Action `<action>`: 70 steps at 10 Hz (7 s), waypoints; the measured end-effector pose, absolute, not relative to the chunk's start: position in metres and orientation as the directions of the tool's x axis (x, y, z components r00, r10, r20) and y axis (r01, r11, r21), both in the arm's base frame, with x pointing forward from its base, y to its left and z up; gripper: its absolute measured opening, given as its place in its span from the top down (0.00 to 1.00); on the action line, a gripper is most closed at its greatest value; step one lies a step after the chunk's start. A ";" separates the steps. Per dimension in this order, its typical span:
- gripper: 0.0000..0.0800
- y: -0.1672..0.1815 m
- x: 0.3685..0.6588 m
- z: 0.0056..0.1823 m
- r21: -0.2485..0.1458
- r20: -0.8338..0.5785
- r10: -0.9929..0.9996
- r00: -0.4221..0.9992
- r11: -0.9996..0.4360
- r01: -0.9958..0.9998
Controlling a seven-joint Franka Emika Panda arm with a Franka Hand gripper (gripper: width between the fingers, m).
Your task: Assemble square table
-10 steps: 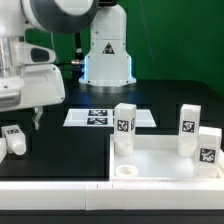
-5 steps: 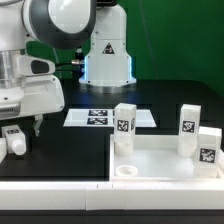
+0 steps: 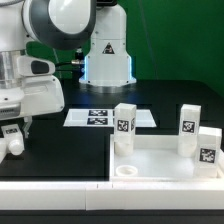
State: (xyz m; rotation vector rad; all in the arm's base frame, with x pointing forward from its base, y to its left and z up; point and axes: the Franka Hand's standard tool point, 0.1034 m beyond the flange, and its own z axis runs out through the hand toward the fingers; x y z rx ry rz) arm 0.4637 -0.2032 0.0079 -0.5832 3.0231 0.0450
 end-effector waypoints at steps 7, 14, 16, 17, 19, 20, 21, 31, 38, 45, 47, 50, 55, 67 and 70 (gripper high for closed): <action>0.67 -0.164 0.446 0.043 0.020 -0.052 -0.875 -0.482 0.481 -0.876; 0.67 -0.143 0.445 0.039 0.001 0.047 -0.956 0.290 -0.290 -0.957; 0.67 -0.143 0.444 0.039 0.008 0.046 -0.916 0.399 -0.399 -0.917; 0.67 -0.142 0.446 0.039 0.013 0.063 -0.868 0.493 -0.493 -0.870; 0.67 -0.129 0.449 0.041 0.051 0.129 -0.566 0.814 -0.816 -0.575; 0.67 -0.125 0.447 0.039 0.062 0.121 -0.500 0.858 -0.858 -0.509; 0.67 -0.127 0.447 0.039 0.074 0.116 -0.438 0.891 -0.891 -0.448; 0.67 -0.126 0.433 0.025 0.019 0.065 -0.308 0.949 -0.951 -0.310; 0.19 -0.113 0.450 0.046 -0.112 -0.250 -0.373 0.894 -0.906 -0.409; 0.19 -0.143 0.463 0.047 -0.057 -0.704 -0.250 0.665 -0.913 -0.404; 0.19 -0.144 0.464 0.045 -0.053 -0.705 -0.256 0.661 -0.911 -0.410; 0.19 -0.144 0.448 0.047 -0.008 -0.837 -0.281 0.470 -0.852 -0.524; 0.19 -0.147 0.446 0.043 0.006 -0.843 -0.297 0.449 -0.839 -0.544; 0.65 -0.133 0.437 0.012 0.086 -0.858 -0.376 0.349 -0.776 -0.624; 0.65 -0.135 0.476 0.061 0.062 -0.823 -0.401 0.402 -0.768 -0.637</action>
Offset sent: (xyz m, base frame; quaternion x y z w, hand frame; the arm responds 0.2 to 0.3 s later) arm -0.0228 0.0256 0.0445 -0.0173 0.0755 -0.3545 0.9318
